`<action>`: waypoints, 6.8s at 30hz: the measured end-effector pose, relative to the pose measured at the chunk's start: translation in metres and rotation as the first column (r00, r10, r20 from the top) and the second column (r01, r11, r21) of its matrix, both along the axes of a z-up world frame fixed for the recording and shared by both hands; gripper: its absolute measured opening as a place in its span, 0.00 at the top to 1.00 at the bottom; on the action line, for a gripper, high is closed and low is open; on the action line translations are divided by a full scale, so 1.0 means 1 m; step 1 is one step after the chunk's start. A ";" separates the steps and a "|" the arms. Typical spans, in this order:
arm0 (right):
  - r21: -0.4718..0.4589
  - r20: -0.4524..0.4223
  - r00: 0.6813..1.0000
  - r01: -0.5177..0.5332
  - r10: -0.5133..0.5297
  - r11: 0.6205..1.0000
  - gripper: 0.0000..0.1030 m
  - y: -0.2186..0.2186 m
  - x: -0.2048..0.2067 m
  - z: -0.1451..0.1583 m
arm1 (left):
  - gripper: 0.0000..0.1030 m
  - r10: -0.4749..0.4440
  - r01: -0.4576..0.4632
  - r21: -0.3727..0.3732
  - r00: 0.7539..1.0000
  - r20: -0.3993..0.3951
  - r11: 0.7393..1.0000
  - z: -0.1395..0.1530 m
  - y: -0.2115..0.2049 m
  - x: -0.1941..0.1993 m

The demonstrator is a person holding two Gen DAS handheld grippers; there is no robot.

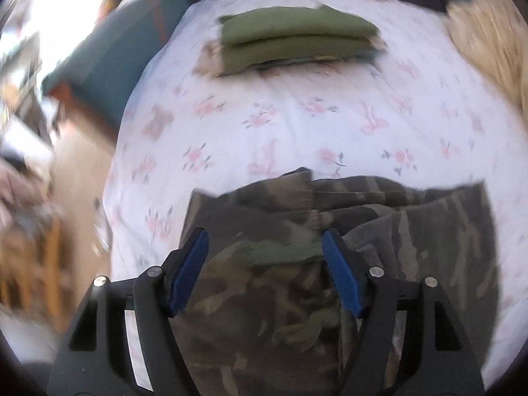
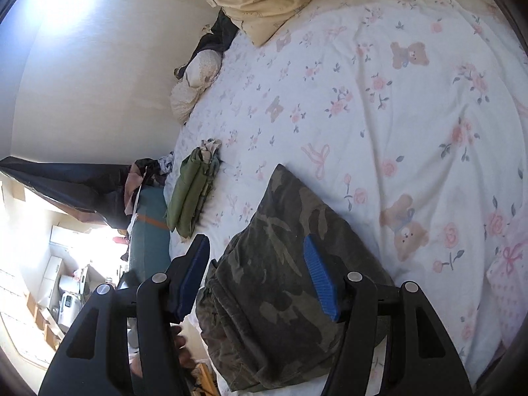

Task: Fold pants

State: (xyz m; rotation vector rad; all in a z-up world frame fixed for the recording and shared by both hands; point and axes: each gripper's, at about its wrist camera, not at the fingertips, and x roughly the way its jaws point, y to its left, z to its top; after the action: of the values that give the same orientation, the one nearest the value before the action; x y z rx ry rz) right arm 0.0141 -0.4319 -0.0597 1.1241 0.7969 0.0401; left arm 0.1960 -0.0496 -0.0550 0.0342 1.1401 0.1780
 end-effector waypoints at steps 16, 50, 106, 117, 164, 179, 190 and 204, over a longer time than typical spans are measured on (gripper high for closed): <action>-0.071 -0.273 0.962 -0.044 0.023 0.997 0.39 -0.010 -0.017 -0.068 | 0.22 -0.309 0.318 0.074 0.944 -0.119 0.945 -0.057 -0.072 -0.105; -0.380 0.130 0.848 -0.436 0.514 0.816 0.90 0.128 -0.017 0.032 | 0.24 -0.222 0.218 -0.380 0.975 0.035 0.899 0.044 -0.007 -0.072; -0.278 0.203 0.475 -0.811 0.856 0.515 0.98 0.335 0.003 0.038 | 0.95 -0.430 0.393 -0.212 0.886 -0.172 0.895 0.035 0.052 0.005; -0.309 -0.110 0.375 -0.893 0.921 0.327 0.92 0.380 0.001 0.019 | 0.94 -0.372 0.302 -0.322 0.909 -0.185 0.897 -0.034 0.121 -0.012; -0.359 -0.265 0.663 -0.742 0.700 0.566 0.78 0.304 -0.007 -0.012 | 0.43 -0.402 0.395 -0.085 0.865 -0.299 0.915 -0.076 0.094 -0.024; 0.224 -0.075 0.865 -0.470 0.496 0.854 0.09 0.266 -0.043 -0.100 | 0.40 -0.401 0.395 -0.082 0.868 -0.294 0.915 -0.081 0.096 -0.028; -0.117 -0.070 0.850 -0.526 0.522 0.842 0.66 0.202 0.017 -0.023 | 0.47 -0.407 0.379 -0.303 0.913 -0.033 0.874 -0.010 0.122 -0.029; -0.039 -0.146 0.899 -0.422 0.412 0.906 0.35 0.072 0.106 -0.085 | 0.19 -0.408 0.344 -0.445 0.911 -0.053 0.827 -0.047 0.073 0.001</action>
State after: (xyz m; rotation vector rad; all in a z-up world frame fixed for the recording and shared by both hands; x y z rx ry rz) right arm 0.1197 -0.3601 -0.1448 0.8784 1.1439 0.2968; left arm 0.1974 0.0237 -0.1019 -0.1194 1.2747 -0.4414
